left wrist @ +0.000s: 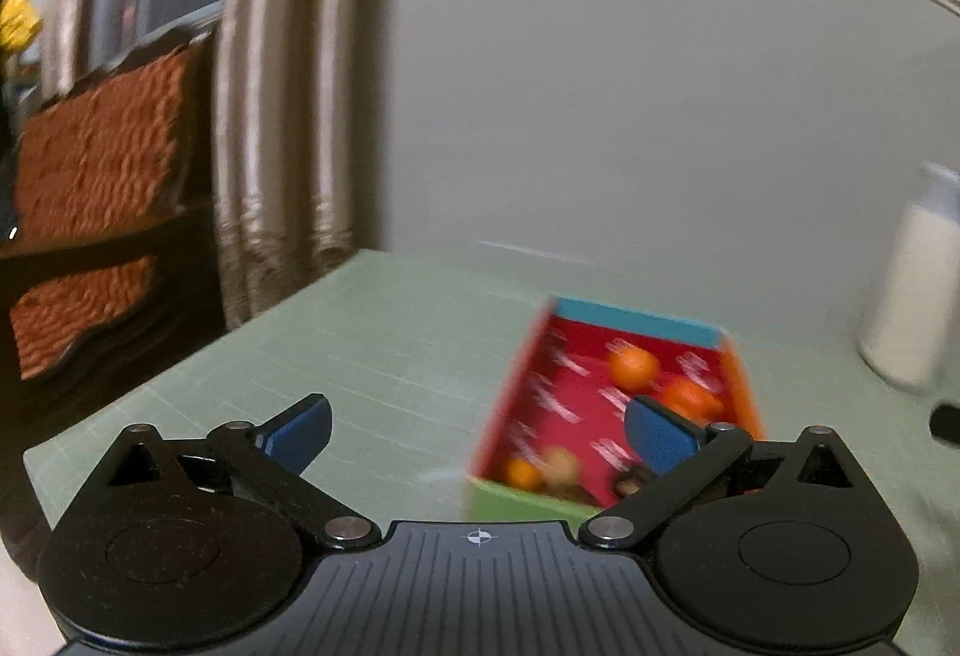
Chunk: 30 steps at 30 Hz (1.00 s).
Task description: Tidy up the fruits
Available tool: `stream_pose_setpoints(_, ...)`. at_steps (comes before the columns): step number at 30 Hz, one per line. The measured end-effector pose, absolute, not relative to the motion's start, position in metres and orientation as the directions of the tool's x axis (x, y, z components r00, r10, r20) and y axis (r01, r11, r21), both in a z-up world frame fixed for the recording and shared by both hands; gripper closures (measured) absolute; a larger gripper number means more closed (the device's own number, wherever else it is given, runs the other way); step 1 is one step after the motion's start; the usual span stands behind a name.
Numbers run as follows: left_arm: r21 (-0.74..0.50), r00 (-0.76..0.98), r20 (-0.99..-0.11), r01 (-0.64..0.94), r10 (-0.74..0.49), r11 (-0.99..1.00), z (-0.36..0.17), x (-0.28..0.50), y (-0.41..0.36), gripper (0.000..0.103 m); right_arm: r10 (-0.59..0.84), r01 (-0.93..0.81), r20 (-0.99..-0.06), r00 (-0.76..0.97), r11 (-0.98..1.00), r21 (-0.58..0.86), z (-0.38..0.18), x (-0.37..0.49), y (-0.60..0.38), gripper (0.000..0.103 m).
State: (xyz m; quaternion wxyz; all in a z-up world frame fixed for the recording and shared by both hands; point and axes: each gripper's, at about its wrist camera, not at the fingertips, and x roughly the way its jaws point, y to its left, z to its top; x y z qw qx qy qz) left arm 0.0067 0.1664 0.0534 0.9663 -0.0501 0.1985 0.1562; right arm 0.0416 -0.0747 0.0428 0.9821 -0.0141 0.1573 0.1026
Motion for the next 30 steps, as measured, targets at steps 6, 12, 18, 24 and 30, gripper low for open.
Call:
stream_pose_setpoints(6, 0.023, 0.903, -0.380, -0.206, 0.199, 0.978, 0.059, -0.045, 0.105, 0.000, 0.160, -0.168, -0.233, 0.959, 0.986, -0.015, 0.046, -0.027, -0.111, 0.010)
stream_pose_setpoints(12, 0.062, 0.922, -0.340, -0.174, 0.185, 0.983, 0.060, -0.079, 0.087, 0.000, 0.119, -0.125, -0.177, 0.977, 0.992, -0.026, 0.035, -0.063, -0.125, 0.000)
stream_pose_setpoints(18, 0.007, 0.935, -0.302, -0.191, 0.184, 0.982, 0.051, -0.087, 0.092, 0.000, 0.067, -0.083, -0.150, 0.986, 0.991, -0.105, 0.022, -0.077, -0.125, 0.000)
stream_pose_setpoints(24, 0.018, 0.936, -0.297, -0.190, 0.187, 0.982, 0.040, -0.086, 0.089, 0.000, 0.067, -0.083, -0.142, 0.988, 0.991, -0.107, 0.015, -0.078, -0.122, 0.000)
stream_pose_setpoints(30, -0.026, 0.935, -0.313, -0.182, 0.165, 0.983, 0.038, -0.086, 0.100, 0.000, 0.045, -0.063, -0.150, 0.988, 0.991, -0.114, 0.013, -0.076, -0.116, 0.000)
